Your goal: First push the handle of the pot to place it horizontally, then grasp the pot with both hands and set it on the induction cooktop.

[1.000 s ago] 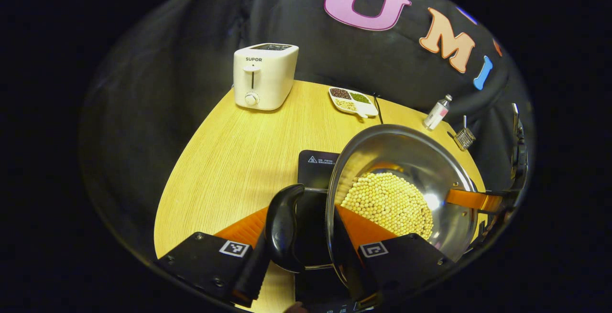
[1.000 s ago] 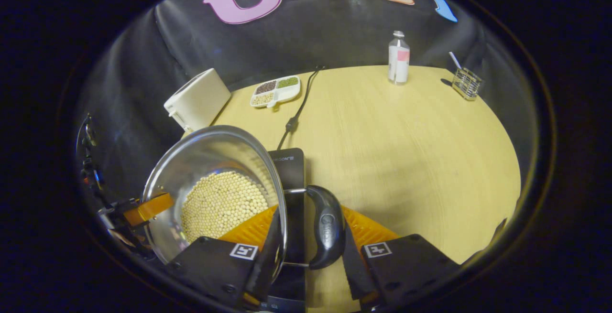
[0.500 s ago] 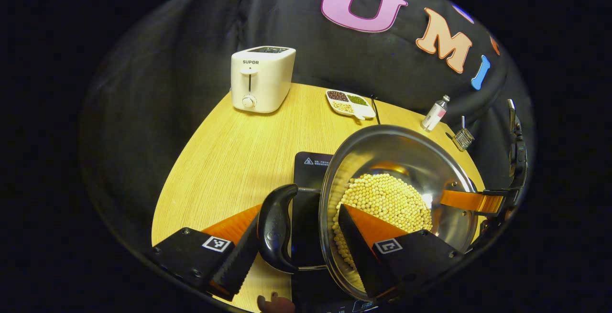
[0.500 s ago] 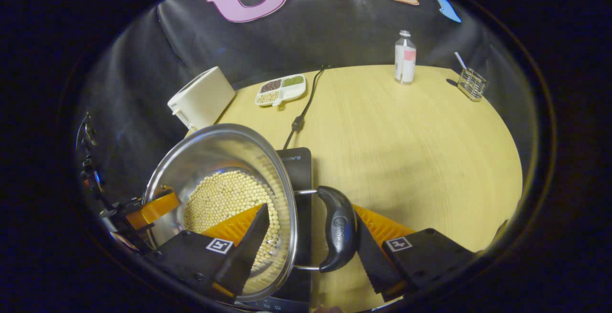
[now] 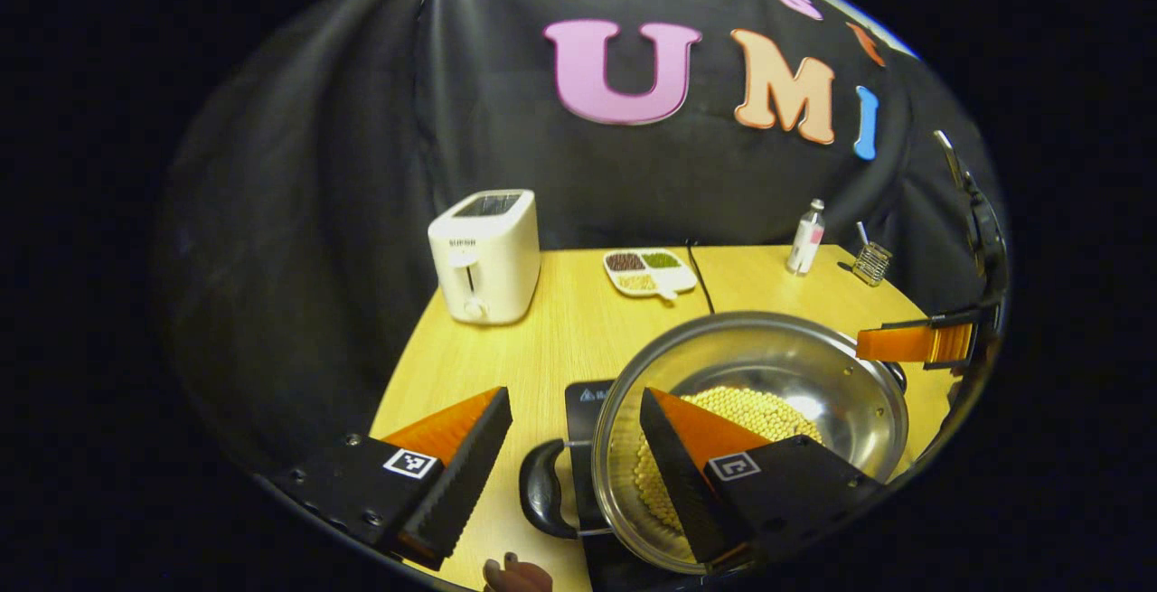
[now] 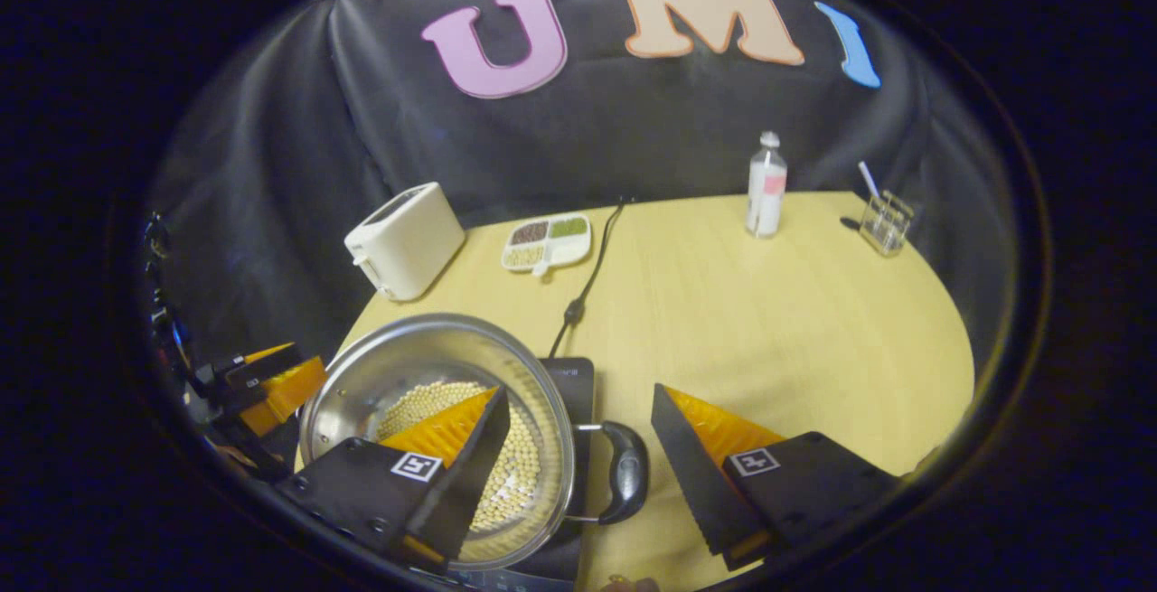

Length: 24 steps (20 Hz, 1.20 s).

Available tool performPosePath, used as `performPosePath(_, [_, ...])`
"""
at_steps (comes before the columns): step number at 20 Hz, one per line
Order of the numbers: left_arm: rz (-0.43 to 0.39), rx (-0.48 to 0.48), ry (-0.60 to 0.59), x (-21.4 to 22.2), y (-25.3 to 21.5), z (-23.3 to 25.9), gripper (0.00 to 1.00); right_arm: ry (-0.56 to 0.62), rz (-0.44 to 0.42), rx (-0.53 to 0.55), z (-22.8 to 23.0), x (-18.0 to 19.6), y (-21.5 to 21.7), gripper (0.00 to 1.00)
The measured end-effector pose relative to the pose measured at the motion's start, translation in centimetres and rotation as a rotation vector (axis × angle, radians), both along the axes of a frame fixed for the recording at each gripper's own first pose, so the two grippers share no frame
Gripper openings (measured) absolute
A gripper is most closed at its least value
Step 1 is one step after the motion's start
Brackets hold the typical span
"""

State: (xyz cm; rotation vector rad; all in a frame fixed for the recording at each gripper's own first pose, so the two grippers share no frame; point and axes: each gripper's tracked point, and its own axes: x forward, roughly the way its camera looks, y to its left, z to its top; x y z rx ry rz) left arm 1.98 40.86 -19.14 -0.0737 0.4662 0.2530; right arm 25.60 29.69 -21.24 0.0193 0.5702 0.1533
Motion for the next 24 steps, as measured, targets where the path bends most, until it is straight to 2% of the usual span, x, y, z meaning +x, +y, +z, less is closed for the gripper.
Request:
performPosePath(2, [0.002, 0.046, -0.037, 0.1, -0.1, 2.2, 0.93, -0.063, 0.028, 0.014, 2.9, -0.3, 0.6, 0.99])
performPosePath(3, [0.002, 0.060, -0.056, 0.0, -0.5, 3.3, 0.93, -0.093, 0.039, 0.029, 4.3, -0.5, 0.6, 0.94])
performPosePath(4, [0.008, 0.073, -0.075, -0.3, -0.7, 4.4, 0.93, -0.120, 0.047, 0.046, 5.7, -0.8, 0.6, 0.99])
performPosePath(5, [0.012, 0.084, -0.099, -0.4, -1.1, 5.6, 0.92, -0.146, 0.056, 0.065, 7.0, -1.2, 0.5, 0.99])
performPosePath(6, [0.018, 0.092, -0.126, -0.7, -1.6, 6.9, 0.92, -0.177, 0.064, 0.082, 8.3, -1.6, 0.2, 0.94])
performPosePath(8, [0.027, 0.102, -0.181, -1.3, -3.0, 9.4, 0.91, -0.231, 0.079, 0.100, 10.5, -2.7, -1.0, 0.94])
performPosePath(9, [0.027, 0.107, -0.212, -1.6, -3.9, 10.8, 0.91, -0.260, 0.083, 0.100, 11.5, -3.2, -1.7, 0.99])
performPosePath(10, [0.022, 0.104, -0.232, -1.7, -5.1, 11.8, 0.91, -0.293, 0.084, 0.094, 12.6, -3.7, -2.8, 0.94])
performPosePath(15, [0.008, 0.039, -0.384, -2.0, -13.8, 17.1, 0.91, -0.409, 0.135, 0.073, 16.6, -6.9, -8.2, 0.94])
performPosePath(16, [0.012, 0.021, -0.408, -2.1, -15.8, 17.8, 0.91, -0.416, 0.151, 0.075, 17.0, -7.5, -9.5, 0.99])
performPosePath(17, [0.021, 0.013, -0.419, -2.4, -17.5, 18.3, 0.88, -0.413, 0.165, 0.079, 17.1, -8.2, -10.8, 0.94])
performPosePath(19, [0.045, 0.016, -0.436, -2.7, -20.9, 18.7, 0.87, -0.405, 0.187, 0.098, 17.5, -9.6, -13.5, 0.94])
performPosePath(20, [0.046, 0.019, -0.445, -2.7, -22.6, 19.2, 0.91, -0.407, 0.193, 0.114, 17.8, -10.2, -14.8, 0.94])
performPosePath(21, [0.054, 0.027, -0.455, -2.9, -24.3, 19.5, 0.87, -0.413, 0.197, 0.127, 18.2, -10.9, -16.2, 0.99])
performPosePath(22, [0.057, 0.036, -0.458, -3.0, -25.9, 19.9, 0.92, -0.417, 0.199, 0.136, 18.5, -11.6, -17.6, 0.94])
performPosePath(24, [0.080, 0.052, -0.452, -3.5, -28.7, 20.1, 0.88, -0.409, 0.203, 0.140, 18.6, -13.1, -20.0, 0.93])
